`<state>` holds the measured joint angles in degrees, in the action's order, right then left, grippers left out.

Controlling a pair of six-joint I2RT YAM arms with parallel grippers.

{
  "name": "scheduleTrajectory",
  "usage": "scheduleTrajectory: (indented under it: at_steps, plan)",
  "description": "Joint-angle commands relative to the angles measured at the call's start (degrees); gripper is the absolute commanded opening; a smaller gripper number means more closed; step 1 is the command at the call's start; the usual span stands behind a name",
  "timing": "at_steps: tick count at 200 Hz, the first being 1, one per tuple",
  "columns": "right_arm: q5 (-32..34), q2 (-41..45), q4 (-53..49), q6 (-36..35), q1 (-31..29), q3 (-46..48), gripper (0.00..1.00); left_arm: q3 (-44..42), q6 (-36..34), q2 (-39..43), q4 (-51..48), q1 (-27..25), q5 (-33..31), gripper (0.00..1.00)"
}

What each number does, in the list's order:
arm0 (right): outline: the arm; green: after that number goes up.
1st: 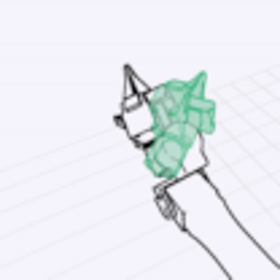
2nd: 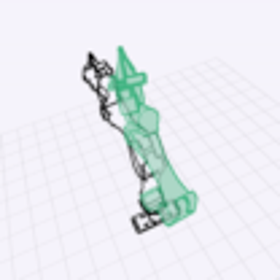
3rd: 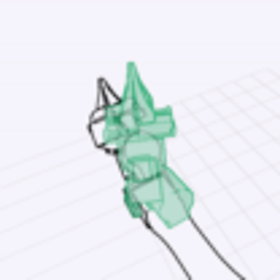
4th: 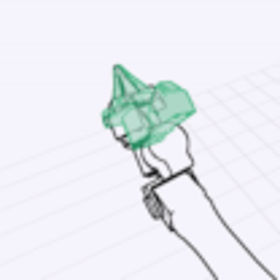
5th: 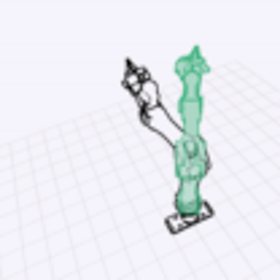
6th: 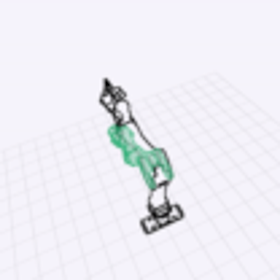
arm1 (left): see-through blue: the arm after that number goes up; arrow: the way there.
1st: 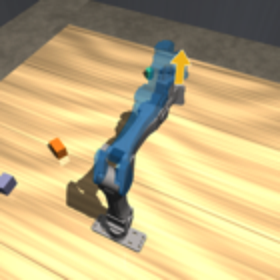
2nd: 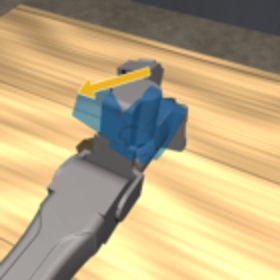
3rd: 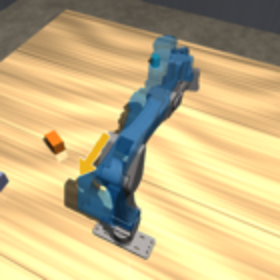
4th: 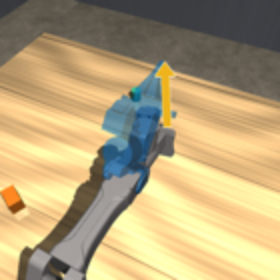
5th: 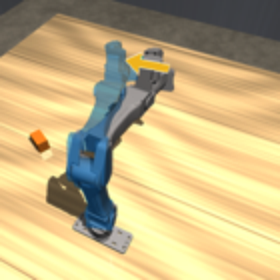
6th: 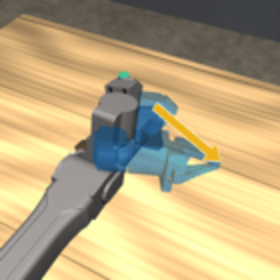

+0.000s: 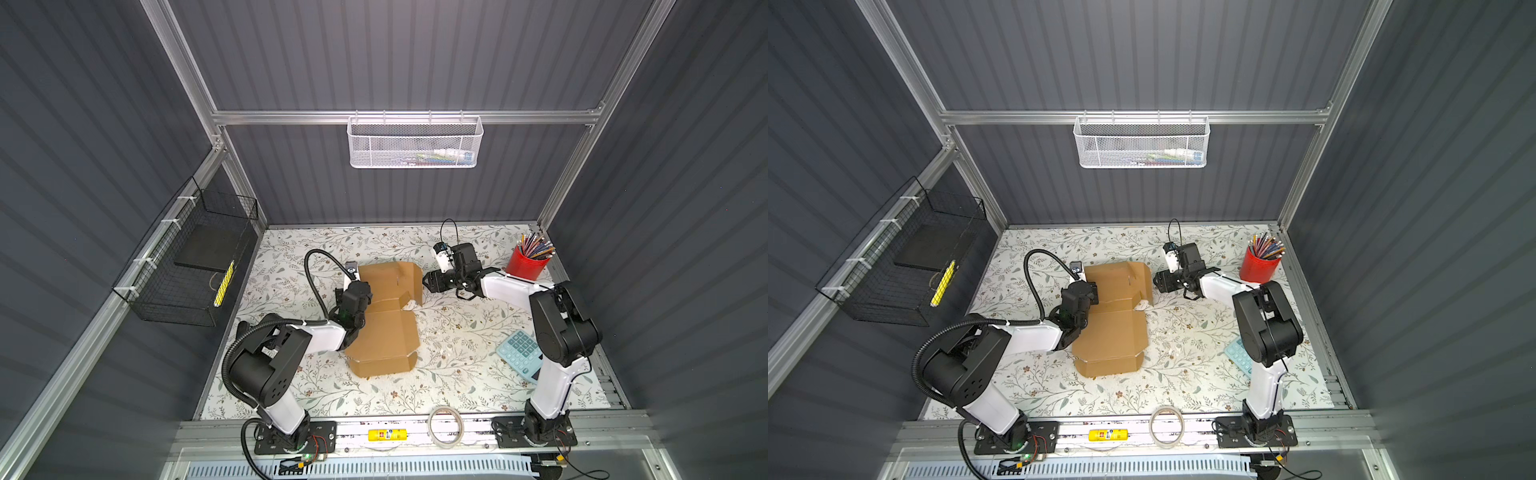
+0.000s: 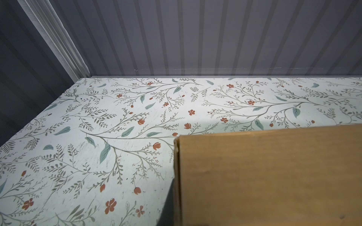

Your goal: Fold the paper box

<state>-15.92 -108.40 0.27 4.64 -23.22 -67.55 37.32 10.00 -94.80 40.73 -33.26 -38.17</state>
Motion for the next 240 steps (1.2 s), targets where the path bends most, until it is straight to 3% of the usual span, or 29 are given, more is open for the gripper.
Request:
scheduleTrajectory:
  at_steps: [1, 240]
  plan:
    - [-0.53, -1.32, 2.45, 0.76, -1.17, -1.36, 0.71, -1.29, 0.67, -0.03, -3.55, 0.30, 1.15, 0.00]
    - [0.37, 6.81, 3.23, 0.34, -8.83, 5.06, 0.70, -1.34, 1.51, -0.38, -3.64, 0.30, 1.30, 0.00]
